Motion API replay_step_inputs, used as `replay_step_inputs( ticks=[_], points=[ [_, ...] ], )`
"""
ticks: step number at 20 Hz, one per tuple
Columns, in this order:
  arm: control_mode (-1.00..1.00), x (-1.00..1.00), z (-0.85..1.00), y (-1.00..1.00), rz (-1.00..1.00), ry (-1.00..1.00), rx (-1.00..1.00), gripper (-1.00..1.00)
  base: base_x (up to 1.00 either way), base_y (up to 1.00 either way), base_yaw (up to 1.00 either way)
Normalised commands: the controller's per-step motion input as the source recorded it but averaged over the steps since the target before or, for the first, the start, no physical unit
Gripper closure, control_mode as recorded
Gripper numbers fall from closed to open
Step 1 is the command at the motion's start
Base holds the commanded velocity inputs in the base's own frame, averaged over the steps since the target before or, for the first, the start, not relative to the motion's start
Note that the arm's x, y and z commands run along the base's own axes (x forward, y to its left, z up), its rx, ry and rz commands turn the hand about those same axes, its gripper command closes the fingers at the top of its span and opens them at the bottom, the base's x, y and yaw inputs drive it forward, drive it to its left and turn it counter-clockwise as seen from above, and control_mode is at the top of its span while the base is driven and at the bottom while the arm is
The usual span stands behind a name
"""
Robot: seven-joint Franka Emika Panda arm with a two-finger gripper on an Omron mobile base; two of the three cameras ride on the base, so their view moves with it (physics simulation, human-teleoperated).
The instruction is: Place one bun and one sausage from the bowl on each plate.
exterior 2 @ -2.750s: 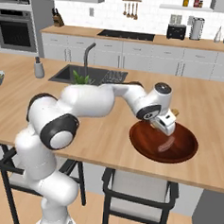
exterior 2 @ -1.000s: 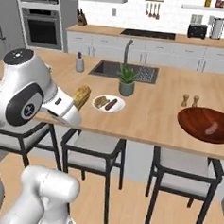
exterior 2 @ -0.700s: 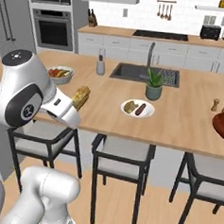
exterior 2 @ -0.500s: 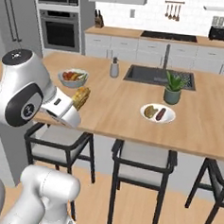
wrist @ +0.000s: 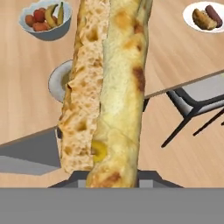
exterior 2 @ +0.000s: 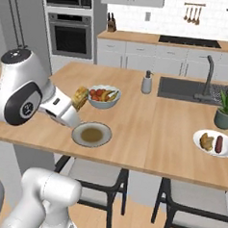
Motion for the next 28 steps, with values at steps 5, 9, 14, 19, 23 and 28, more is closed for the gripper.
replay_step_inputs(
  ticks=[5, 9, 14, 19, 23, 28],
  points=[
    [-1.0, 0.34, -0.44, 0.82, 0.0, 0.25, -0.01, 1.0, 0.0, 0.0, 0.0],
    [-1.0, 0.7, -0.95, 0.67, 0.0, 0.42, 0.0, 1.0, 0.0, 0.0, 0.0],
    [-1.0, 1.0, -0.91, 0.06, 0.0, 0.23, 0.01, 1.0, 0.0, 0.0, 0.0],
    [-1.0, 0.95, -0.68, -0.36, 0.0, 0.07, 0.06, 1.0, 0.0, 0.0, 0.0],
    [-1.0, 0.77, -0.62, -0.35, 0.0, 0.0, 0.08, 1.0, 0.0, 0.0, 0.0],
    [-1.0, 0.85, -0.62, -0.01, 0.0, 0.0, 0.06, 1.0, 0.0, 0.0, 0.0]
  ],
)
